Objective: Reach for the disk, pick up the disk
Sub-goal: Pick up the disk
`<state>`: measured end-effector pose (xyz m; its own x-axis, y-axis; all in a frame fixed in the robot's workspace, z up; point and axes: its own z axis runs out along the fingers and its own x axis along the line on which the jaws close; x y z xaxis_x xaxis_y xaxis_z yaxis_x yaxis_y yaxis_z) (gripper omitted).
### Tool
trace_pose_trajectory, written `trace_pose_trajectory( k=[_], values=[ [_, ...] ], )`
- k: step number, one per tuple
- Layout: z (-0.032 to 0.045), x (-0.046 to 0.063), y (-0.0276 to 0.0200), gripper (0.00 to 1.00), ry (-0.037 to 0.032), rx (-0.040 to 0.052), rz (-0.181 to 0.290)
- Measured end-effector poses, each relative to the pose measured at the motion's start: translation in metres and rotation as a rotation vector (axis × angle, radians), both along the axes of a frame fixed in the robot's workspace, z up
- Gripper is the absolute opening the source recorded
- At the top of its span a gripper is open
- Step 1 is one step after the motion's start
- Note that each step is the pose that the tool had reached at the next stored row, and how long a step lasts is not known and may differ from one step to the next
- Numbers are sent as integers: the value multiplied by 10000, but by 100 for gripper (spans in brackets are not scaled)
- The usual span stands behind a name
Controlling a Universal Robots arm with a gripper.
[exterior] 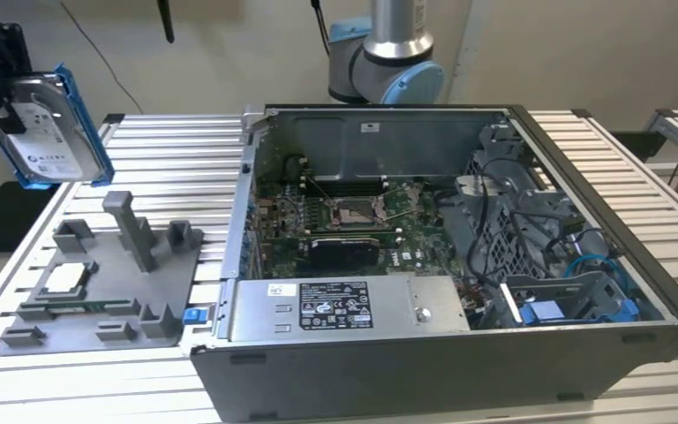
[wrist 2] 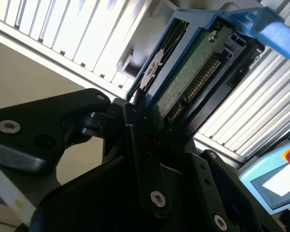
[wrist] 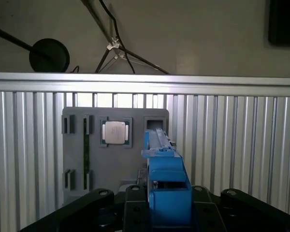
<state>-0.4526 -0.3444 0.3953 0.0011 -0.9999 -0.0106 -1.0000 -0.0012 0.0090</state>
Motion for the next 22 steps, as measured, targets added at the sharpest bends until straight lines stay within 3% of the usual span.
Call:
trace_pose_trajectory(
  k=[22],
  values=[
    [401, 0, 0, 0, -1, -42, 0]
  ],
)
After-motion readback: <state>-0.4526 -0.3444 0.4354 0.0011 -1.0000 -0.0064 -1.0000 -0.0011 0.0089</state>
